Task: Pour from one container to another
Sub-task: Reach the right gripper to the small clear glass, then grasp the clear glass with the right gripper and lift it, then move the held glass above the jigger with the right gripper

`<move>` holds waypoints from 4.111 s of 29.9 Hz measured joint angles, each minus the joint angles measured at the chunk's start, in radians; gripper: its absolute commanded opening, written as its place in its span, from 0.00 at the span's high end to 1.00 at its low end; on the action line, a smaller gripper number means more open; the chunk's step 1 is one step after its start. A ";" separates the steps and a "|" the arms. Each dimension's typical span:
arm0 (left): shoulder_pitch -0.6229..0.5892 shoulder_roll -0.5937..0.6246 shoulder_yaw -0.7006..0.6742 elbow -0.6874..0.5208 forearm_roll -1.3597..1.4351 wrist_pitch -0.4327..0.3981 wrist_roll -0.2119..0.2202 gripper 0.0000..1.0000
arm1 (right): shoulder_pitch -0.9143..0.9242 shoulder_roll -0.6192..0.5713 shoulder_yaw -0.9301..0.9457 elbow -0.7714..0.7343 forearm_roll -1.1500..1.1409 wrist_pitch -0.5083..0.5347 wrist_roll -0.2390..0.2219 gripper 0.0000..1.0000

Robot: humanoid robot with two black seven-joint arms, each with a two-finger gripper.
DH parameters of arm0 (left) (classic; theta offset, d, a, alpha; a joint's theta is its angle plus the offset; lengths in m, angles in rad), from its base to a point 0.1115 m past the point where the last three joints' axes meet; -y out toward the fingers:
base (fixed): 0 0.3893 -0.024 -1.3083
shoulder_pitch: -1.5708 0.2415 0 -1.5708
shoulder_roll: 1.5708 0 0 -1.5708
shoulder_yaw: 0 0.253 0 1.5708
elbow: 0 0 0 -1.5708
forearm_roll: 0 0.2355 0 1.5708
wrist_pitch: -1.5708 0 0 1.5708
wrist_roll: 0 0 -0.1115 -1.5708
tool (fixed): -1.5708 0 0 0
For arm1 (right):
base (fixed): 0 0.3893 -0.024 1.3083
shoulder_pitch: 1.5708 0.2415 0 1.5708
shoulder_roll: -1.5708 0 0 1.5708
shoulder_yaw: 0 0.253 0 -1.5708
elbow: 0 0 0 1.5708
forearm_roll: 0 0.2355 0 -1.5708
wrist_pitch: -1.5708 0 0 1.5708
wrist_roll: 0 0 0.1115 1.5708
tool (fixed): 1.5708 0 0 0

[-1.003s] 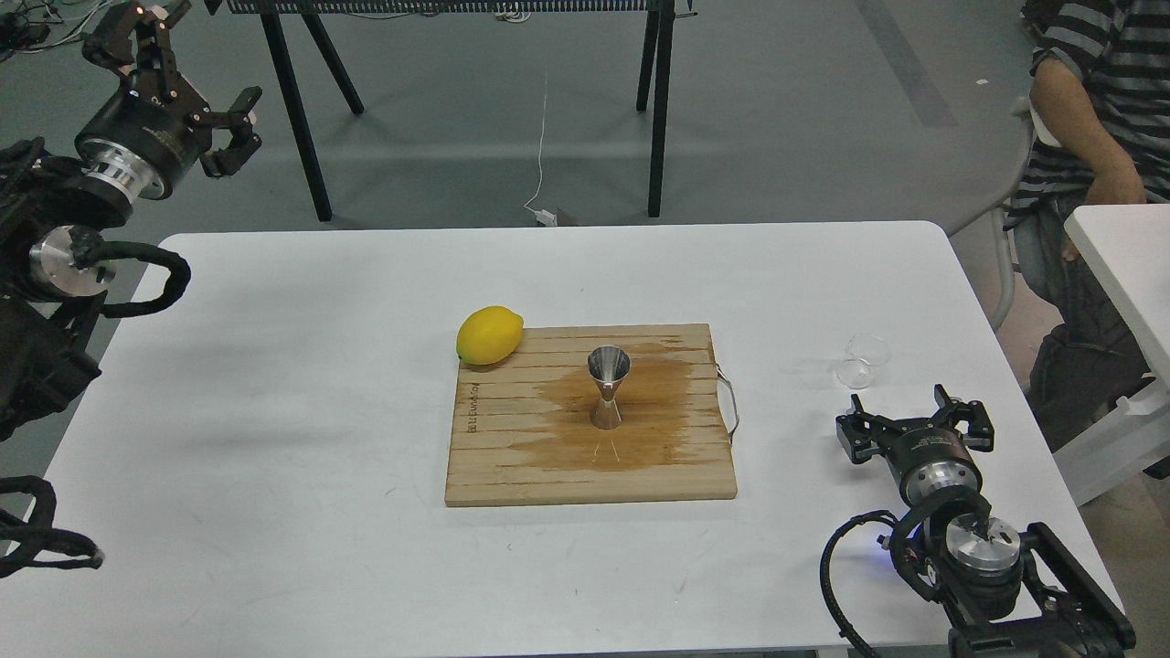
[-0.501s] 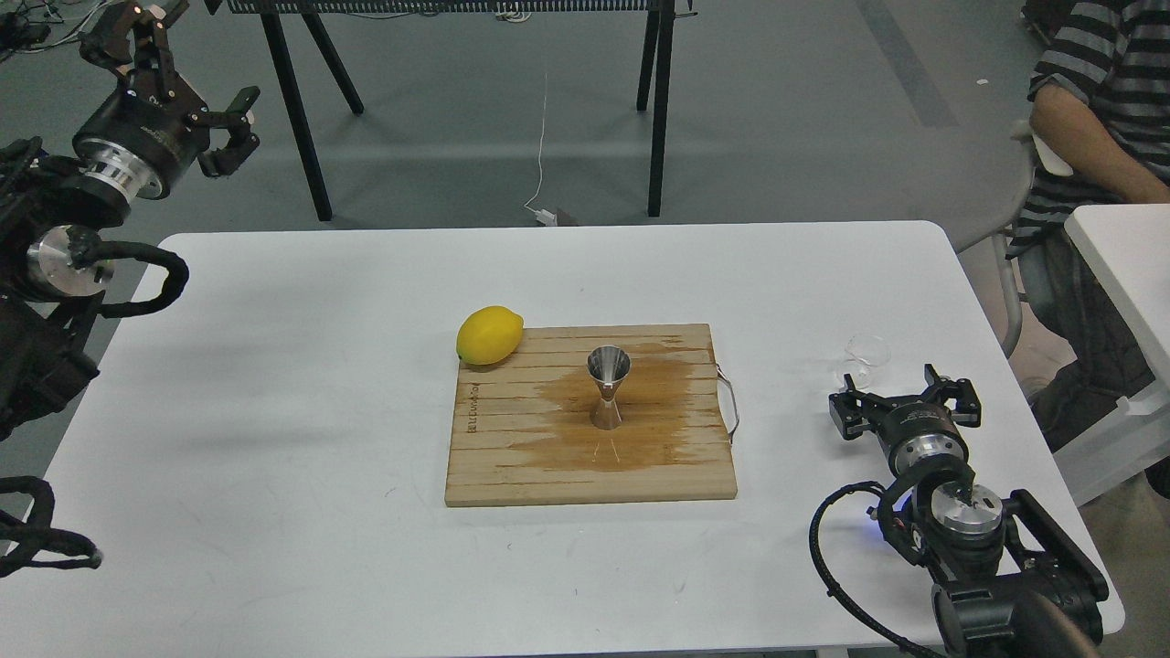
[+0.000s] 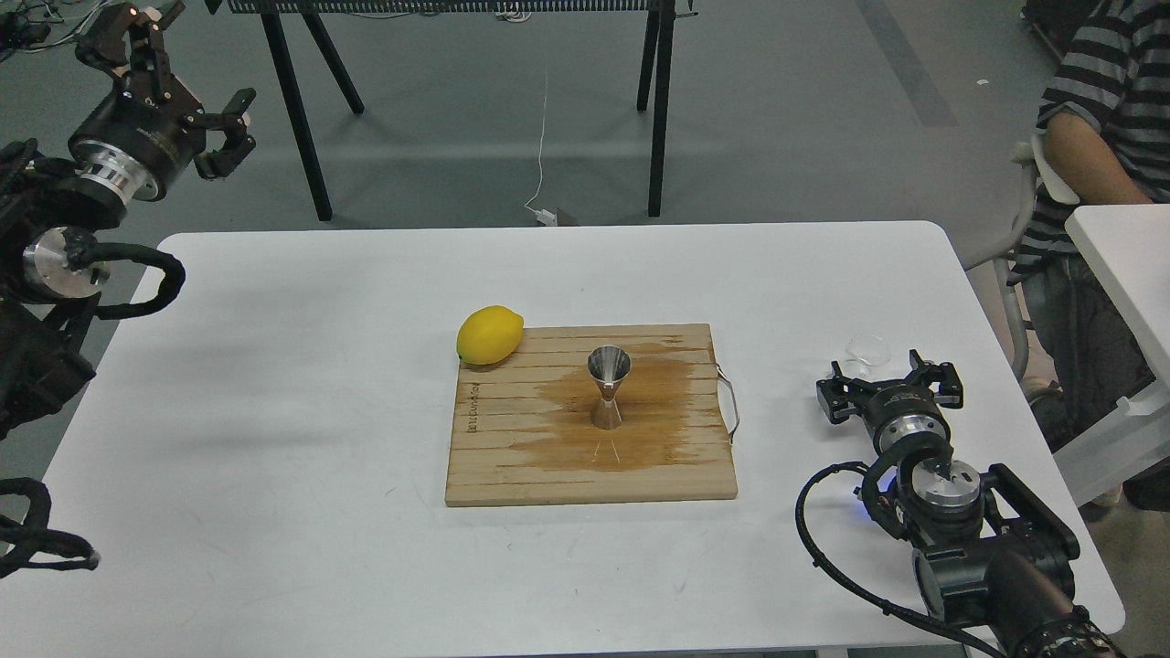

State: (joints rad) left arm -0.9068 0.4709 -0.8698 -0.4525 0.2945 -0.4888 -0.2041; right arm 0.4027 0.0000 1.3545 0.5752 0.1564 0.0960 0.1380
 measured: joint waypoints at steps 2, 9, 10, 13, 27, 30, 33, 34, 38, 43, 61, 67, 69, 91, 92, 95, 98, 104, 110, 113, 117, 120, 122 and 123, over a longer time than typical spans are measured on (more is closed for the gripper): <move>0.000 0.000 0.000 0.000 0.000 0.000 0.000 0.00 | 0.014 0.000 -0.013 -0.024 0.000 0.008 0.000 0.06; 0.000 0.000 0.000 0.000 0.001 0.000 -0.001 0.00 | 0.027 0.000 -0.028 -0.050 0.001 0.044 0.010 0.27; 0.000 0.001 0.000 0.000 0.001 0.000 -0.001 0.00 | 0.027 0.000 -0.028 -0.051 0.001 0.047 0.011 0.30; 0.000 0.006 0.000 0.000 0.001 0.000 -0.001 0.00 | 0.027 0.000 -0.030 -0.052 0.001 0.050 0.012 0.36; 0.000 0.021 0.000 0.000 0.001 0.000 -0.002 0.00 | 0.026 0.000 -0.064 -0.048 0.000 0.054 0.018 0.60; 0.000 0.021 0.000 0.000 0.001 0.000 -0.002 0.00 | 0.026 0.000 -0.065 -0.046 0.000 0.056 0.018 0.62; 0.000 0.021 0.000 0.000 0.001 0.000 -0.002 0.00 | 0.026 0.000 -0.066 -0.040 0.001 0.059 0.019 0.63; 0.000 0.022 0.000 0.000 0.001 0.000 -0.002 0.00 | 0.026 0.000 -0.066 -0.037 0.001 0.060 0.019 0.63; 0.000 0.022 0.000 0.000 0.002 0.000 -0.002 0.00 | 0.023 0.000 -0.067 -0.005 0.001 0.068 0.019 0.63; 0.000 0.022 0.000 0.000 0.002 0.000 -0.002 0.00 | -0.002 0.000 -0.076 0.118 -0.001 0.043 0.021 0.63; 0.000 0.022 -0.005 0.000 -0.001 0.000 -0.004 0.00 | -0.095 -0.047 -0.316 0.784 -0.078 -0.320 0.028 0.63; -0.003 0.029 -0.005 0.000 -0.002 0.000 -0.004 0.00 | -0.097 -0.054 -0.382 0.874 -0.125 -0.377 0.026 0.63; -0.003 0.030 -0.005 0.000 -0.002 0.000 -0.004 0.00 | -0.096 -0.053 -0.406 0.879 -0.130 -0.381 0.026 0.63; -0.006 0.032 -0.001 0.000 0.000 0.000 -0.002 0.00 | -0.073 -0.058 -0.552 0.896 -0.231 -0.435 0.011 0.63; -0.006 0.032 -0.001 0.000 0.000 0.000 -0.002 0.00 | -0.070 -0.061 -0.556 0.896 -0.240 -0.436 0.010 0.63; -0.006 0.032 -0.001 0.000 0.000 0.000 -0.002 0.00 | -0.065 -0.075 -0.581 0.896 -0.282 -0.436 0.008 0.63; -0.006 0.032 0.000 0.000 0.000 0.000 -0.001 0.00 | -0.056 -0.087 -0.611 0.896 -0.311 -0.437 0.007 0.63; -0.005 0.032 0.000 0.000 0.000 0.000 -0.001 0.00 | -0.052 -0.102 -0.628 0.898 -0.373 -0.449 0.006 0.63; -0.004 0.032 0.000 0.000 0.000 0.000 -0.001 0.00 | -0.033 -0.109 -0.671 0.916 -0.397 -0.467 0.002 0.63; -0.004 0.033 0.000 0.000 0.000 0.000 -0.001 0.00 | -0.021 -0.118 -0.688 0.922 -0.397 -0.475 0.002 0.63; -0.004 0.034 0.000 0.000 0.000 0.000 -0.001 0.00 | -0.013 -0.138 -0.706 0.926 -0.397 -0.485 0.002 0.63; -0.004 0.034 0.000 0.000 0.001 0.000 -0.001 0.00 | -0.012 -0.150 -0.714 0.928 -0.397 -0.487 0.001 0.63; -0.004 0.034 0.000 0.000 0.002 0.000 -0.001 0.00 | -0.012 -0.153 -0.717 0.932 -0.398 -0.491 0.001 0.63; -0.004 0.034 0.000 0.000 0.002 0.000 -0.001 0.00 | -0.012 -0.154 -0.718 0.934 -0.399 -0.494 0.001 0.63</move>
State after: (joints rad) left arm -0.9112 0.5049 -0.8697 -0.4525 0.2961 -0.4887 -0.2055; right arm 0.3912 -0.1542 0.6367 1.5091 -0.2423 -0.3979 0.1393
